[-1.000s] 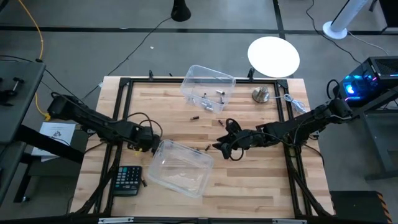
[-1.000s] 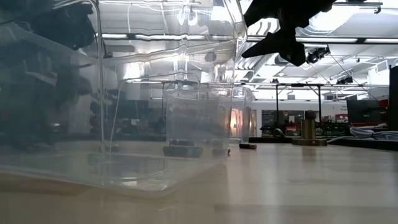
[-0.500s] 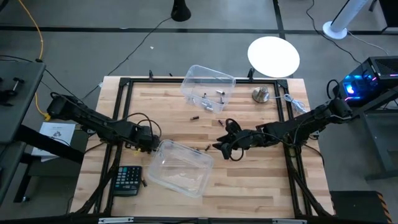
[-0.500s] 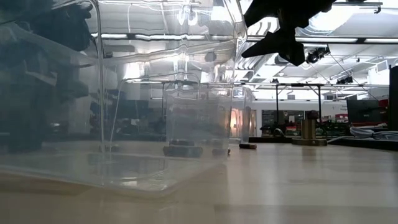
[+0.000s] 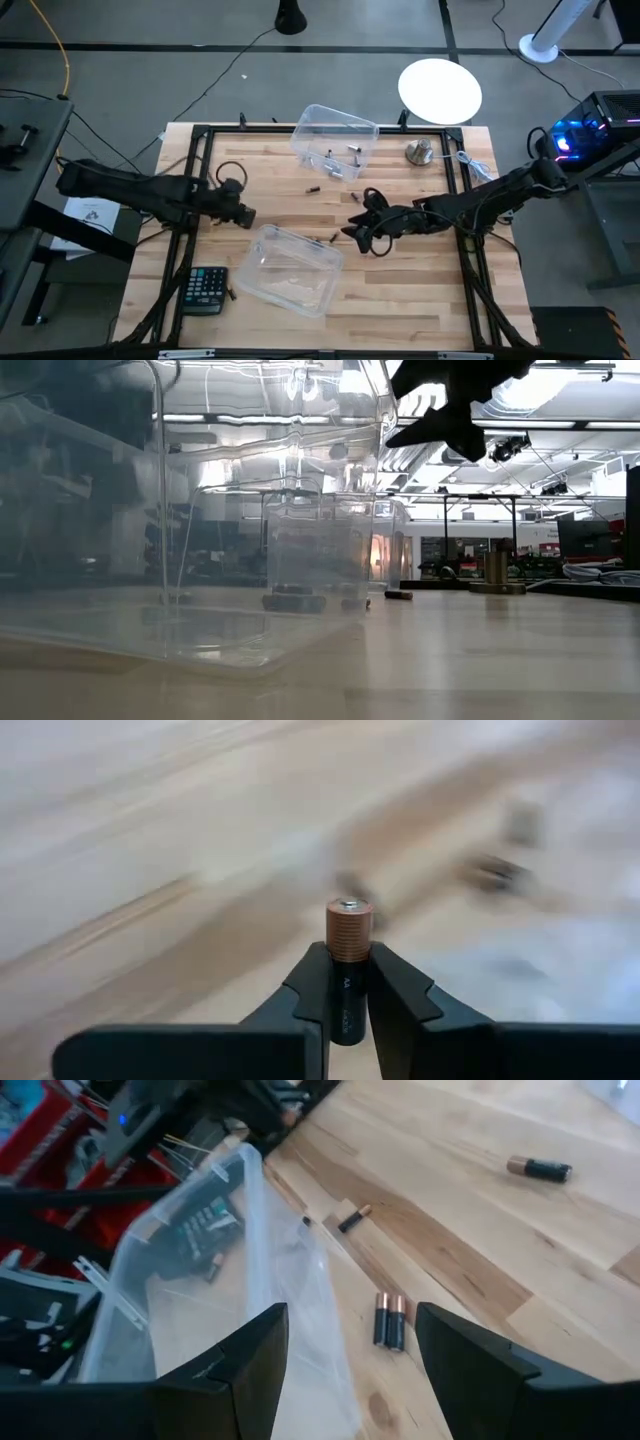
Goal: Sort batteries
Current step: Put the black battery into the bottom transparent bin
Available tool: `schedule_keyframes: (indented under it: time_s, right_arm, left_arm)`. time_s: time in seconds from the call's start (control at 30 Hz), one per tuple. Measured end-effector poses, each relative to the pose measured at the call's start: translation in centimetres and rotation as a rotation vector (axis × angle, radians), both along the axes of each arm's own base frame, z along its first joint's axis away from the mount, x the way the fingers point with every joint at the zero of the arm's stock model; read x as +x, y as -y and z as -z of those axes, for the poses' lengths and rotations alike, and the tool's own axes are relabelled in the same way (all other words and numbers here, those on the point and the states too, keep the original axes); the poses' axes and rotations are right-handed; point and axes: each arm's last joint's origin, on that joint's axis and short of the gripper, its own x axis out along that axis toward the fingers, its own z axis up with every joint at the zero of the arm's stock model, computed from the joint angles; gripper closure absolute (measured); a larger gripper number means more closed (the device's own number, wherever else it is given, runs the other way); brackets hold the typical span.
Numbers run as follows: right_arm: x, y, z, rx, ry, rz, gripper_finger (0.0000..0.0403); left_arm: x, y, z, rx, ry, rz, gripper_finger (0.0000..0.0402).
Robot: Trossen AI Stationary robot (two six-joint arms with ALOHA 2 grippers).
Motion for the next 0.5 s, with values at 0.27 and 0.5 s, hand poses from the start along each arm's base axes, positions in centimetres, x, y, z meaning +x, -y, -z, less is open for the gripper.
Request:
schedule_keyframes:
  time_s: [0.27, 0.5]
  right_arm:
    - [-1.1, 0.4, -1.9, -0.039, 0.072, 0.014, 0.0188]
    - [-1.5, 0.5, -2.6, -0.046, 0.097, 0.011, 0.0188]
  left_arm:
    - [-0.1, 3.3, -7.8, 0.115, 0.275, 0.435, 0.0370]
    - [2.2, 8.0, -5.6, 0.098, 0.120, 0.717, 0.0370]
